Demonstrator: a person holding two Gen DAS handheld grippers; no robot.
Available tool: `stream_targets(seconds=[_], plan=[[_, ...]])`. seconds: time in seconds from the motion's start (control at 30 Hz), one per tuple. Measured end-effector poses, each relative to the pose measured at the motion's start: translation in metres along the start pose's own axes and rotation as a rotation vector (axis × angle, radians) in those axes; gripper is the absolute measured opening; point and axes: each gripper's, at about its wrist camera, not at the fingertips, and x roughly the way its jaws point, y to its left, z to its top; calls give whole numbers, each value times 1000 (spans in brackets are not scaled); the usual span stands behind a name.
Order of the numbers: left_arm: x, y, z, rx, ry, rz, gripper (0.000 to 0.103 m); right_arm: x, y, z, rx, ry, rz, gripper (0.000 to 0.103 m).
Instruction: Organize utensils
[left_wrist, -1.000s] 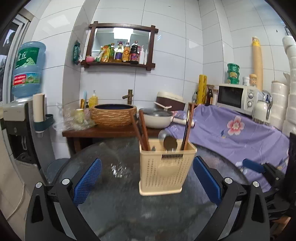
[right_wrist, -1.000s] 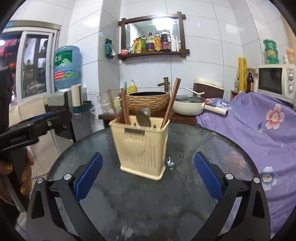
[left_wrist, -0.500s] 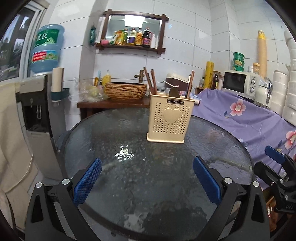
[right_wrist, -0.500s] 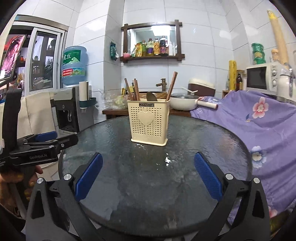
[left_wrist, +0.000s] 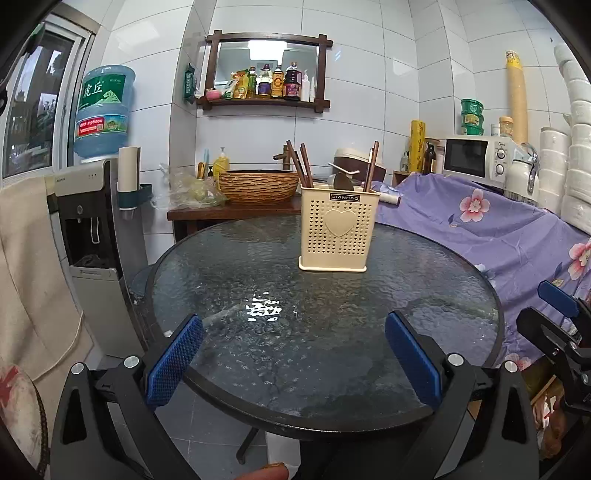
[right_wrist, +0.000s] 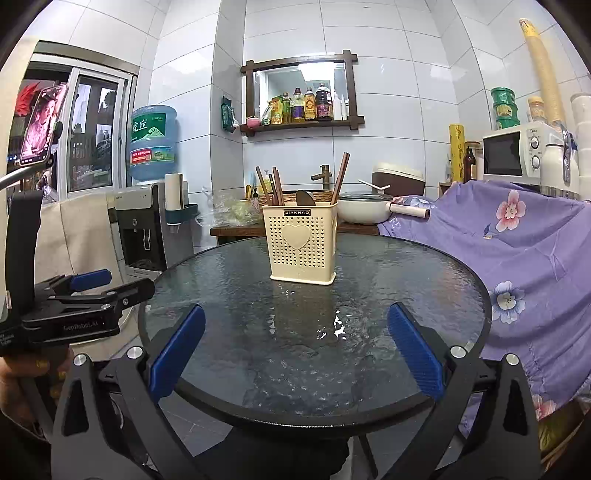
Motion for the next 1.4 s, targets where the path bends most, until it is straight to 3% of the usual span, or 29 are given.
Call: stream_targets(seconds=[1.4], plan=[[-12,7,-3,-10,-2,6,97,0,9,-1,-30,-5,1,97]])
